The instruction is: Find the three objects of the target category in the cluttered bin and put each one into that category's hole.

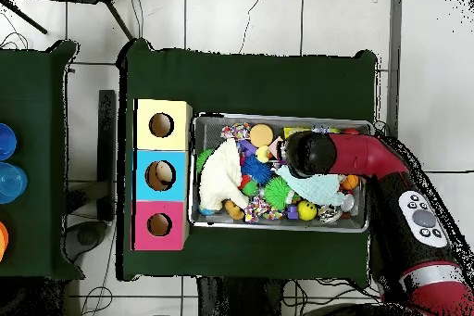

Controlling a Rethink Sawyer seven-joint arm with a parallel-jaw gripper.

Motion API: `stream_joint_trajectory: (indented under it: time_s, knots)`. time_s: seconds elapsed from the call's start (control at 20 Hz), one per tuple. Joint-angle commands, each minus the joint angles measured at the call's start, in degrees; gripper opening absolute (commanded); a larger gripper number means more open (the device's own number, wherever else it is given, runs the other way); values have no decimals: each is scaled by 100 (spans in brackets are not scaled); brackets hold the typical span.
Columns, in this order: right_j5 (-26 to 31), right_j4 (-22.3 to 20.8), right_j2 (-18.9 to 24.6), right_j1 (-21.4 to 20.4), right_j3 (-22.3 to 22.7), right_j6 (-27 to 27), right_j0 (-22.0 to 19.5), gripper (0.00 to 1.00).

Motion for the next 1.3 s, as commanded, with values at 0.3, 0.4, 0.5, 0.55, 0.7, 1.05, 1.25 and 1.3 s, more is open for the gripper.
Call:
stream_joint_trajectory:
  time_s: [0.3, 0.4, 0.5, 0.55, 0.7, 1.05, 1.25, 1.3]
  knots:
    - [411, -72, 8, 254, -803, -165, 258, 100]
    - [514, -71, 14, 304, -955, -248, 280, 100]
    - [559, -65, 38, 377, -1111, -317, 280, 100]
    - [587, -70, 48, 412, -1174, -361, 271, 100]
    - [601, -120, 67, 438, -1241, -429, 247, 100]
    - [809, -154, 130, 346, -1268, -672, 146, 100]
    - [834, -157, 152, 219, -1140, -880, -6, 100]
    - [827, -154, 151, 170, -1089, -896, -30, 100]
